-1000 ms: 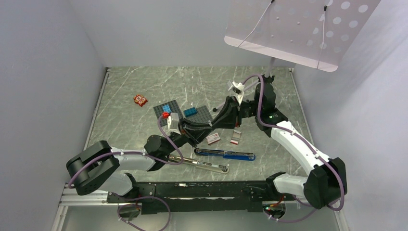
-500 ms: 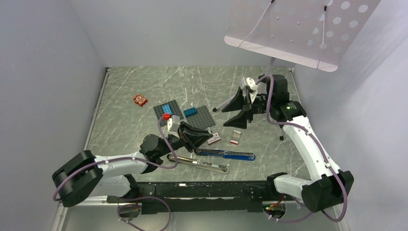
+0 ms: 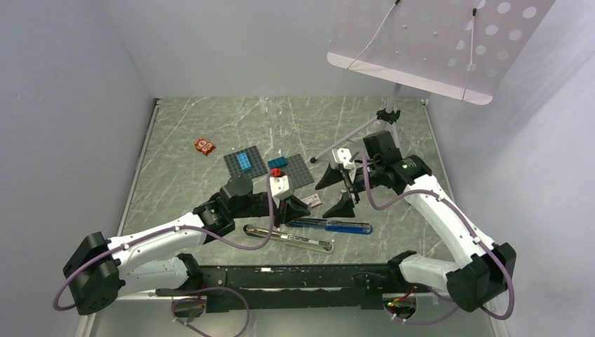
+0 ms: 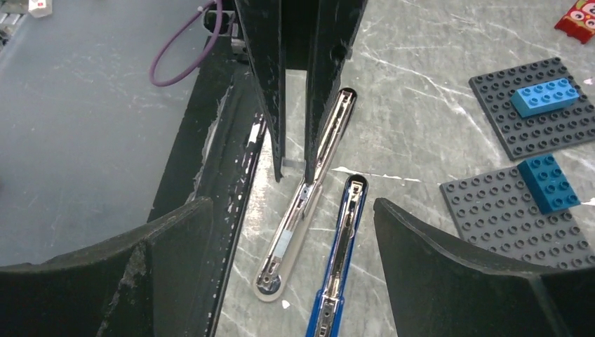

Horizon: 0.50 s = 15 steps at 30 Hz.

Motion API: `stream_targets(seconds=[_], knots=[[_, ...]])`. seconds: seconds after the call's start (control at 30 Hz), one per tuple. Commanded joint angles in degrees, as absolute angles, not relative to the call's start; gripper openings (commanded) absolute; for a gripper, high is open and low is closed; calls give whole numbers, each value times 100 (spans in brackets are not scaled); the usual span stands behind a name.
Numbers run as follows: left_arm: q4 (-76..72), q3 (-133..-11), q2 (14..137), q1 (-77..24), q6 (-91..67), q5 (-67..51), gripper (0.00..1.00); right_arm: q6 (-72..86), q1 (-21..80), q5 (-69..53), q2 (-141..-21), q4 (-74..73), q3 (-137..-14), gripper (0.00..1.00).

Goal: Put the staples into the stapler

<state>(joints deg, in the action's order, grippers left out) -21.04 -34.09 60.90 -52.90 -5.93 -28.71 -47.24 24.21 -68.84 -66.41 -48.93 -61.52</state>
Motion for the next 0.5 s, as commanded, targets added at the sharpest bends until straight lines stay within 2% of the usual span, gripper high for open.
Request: stream_targets(seconds=[0.0, 0.2, 0.33, 0.47], knots=[[-1427, -3743, 6239, -5273, -238, -2907, 10, -4314, 2755, -6608, -6428, -4092, -6116, 85], [-1318, -3868, 6305, -5275, -354, -2614, 9, -3695, 3086, -6138, -6447, -3402, -5863, 76], [-1377, -3858, 6278, -5279, -401, -2589, 9, -3619, 3147, -6049, -6584, -3376, -5889, 73], [-1371, -3876, 6298, -5281, -428, -2568, 9, -3746, 3226, -5880, -6767, -3566, -5979, 64]])
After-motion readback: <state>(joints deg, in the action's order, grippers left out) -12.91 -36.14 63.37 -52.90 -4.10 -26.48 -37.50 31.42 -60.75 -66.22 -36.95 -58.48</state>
